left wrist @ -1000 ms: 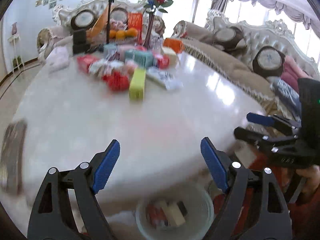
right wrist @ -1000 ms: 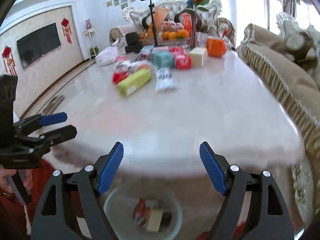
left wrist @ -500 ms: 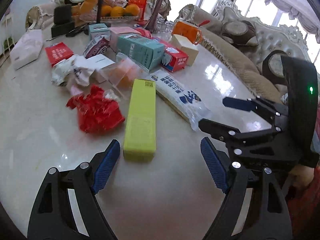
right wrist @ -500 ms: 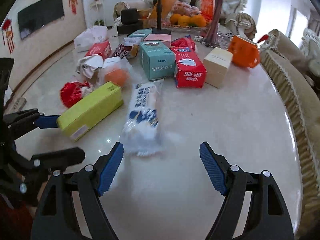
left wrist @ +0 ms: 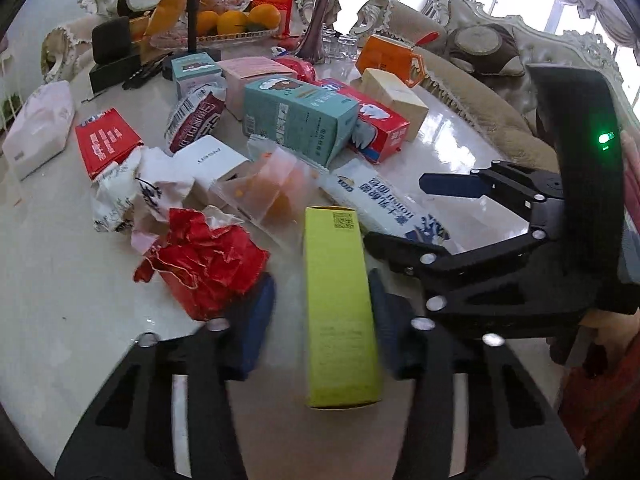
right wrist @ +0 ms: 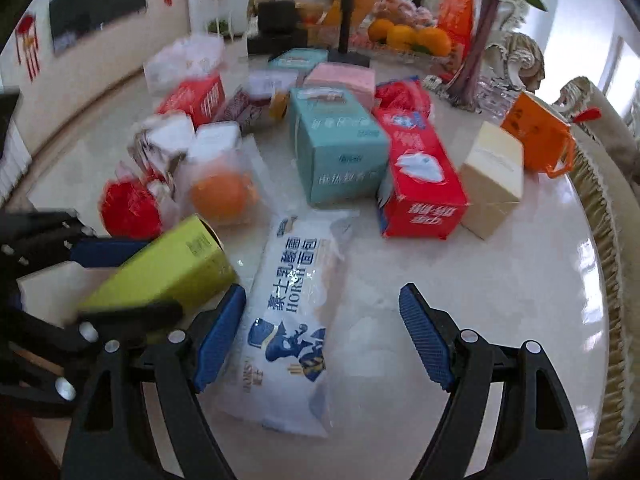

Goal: Collect trash
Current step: 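Grasp the yellow-green box with left gripper while right gripper grasps the bread packet, then lower the yellow-green box with left gripper while right gripper lowers bread packet into wastebasket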

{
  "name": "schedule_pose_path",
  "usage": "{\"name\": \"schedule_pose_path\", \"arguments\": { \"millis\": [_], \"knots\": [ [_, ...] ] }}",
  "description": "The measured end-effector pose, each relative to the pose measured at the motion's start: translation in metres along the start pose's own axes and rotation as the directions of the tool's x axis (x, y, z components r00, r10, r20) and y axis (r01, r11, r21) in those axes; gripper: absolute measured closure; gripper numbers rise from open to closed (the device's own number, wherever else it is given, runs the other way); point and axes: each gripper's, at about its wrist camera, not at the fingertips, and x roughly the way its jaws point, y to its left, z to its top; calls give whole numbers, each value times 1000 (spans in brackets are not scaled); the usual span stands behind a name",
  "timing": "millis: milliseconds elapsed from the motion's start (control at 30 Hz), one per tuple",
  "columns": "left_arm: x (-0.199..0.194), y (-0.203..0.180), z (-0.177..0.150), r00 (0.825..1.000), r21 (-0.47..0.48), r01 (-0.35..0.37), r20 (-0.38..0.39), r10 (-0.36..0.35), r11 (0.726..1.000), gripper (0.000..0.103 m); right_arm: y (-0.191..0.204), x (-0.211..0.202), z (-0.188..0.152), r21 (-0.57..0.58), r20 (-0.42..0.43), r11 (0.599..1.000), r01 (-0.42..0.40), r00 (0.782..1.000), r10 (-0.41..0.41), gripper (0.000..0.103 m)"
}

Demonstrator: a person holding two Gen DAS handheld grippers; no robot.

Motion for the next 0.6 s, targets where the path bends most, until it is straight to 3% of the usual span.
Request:
{"name": "schedule_pose_path", "arguments": {
  "millis": [67,100,133,300,467,600],
  "knots": [
    [-1,-1,-3,1000,12,-5,4,5,1000,72,-4,2,0,41,-19,999,-30,999,31,35],
    [-3,-3,-5,1000,19,-16,10,15,1000,72,-6,-1,-2,58,-14,998,-30,999,31,48],
    [-3,-3,-5,1000,20,-19,12,18,1000,72,-6,-2,-2,60,-11,998,-27,1000,28,69],
    [-15,-6,-14,999,-18,17,46,-16,1000,72,-6,-18,-14,87,0,996,-37,999,37,75],
    [-53,-23,-38,994,40,5,109,-9,999,72,-14,-40,-37,180,36,978,-108,994,103,75],
    [-88,-25,-58,989,18,42,140,-44,999,72,-8,-77,-63,217,99,960,-175,983,157,76]
  ]
}}
